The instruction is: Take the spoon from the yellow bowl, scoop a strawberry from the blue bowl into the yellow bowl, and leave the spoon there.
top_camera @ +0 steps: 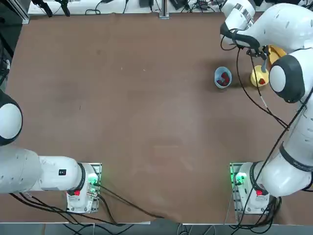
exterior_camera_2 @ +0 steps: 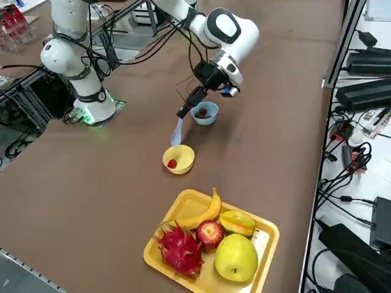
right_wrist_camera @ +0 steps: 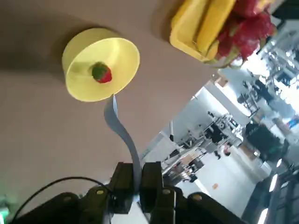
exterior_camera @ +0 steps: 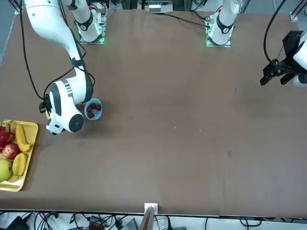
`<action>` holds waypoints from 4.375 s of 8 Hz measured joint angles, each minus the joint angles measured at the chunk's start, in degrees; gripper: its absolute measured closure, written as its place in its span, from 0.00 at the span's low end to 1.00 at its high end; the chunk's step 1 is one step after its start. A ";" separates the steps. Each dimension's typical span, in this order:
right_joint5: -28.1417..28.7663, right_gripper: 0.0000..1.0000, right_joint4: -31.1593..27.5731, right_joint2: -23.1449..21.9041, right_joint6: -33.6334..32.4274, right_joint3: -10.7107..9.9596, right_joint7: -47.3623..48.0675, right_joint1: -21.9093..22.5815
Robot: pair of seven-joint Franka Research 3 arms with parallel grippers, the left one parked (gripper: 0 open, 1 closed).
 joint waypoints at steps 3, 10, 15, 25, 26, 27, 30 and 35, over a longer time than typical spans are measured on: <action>-0.05 0.89 -0.09 1.62 0.80 0.02 14.14 -0.01; -3.34 0.89 -0.26 7.77 4.25 0.04 29.18 -0.08; -3.49 0.63 -0.27 10.65 5.49 0.14 30.59 -0.02; 11.33 0.00 9.28 8.56 4.94 0.59 26.61 1.12; 11.33 0.00 9.27 8.59 4.66 0.58 25.51 1.12; 11.36 0.00 9.75 8.55 4.16 0.45 23.64 1.06; 13.49 0.00 16.28 7.16 1.28 -0.34 16.46 -0.29; 23.58 0.00 22.25 0.70 4.10 -0.60 9.63 -8.45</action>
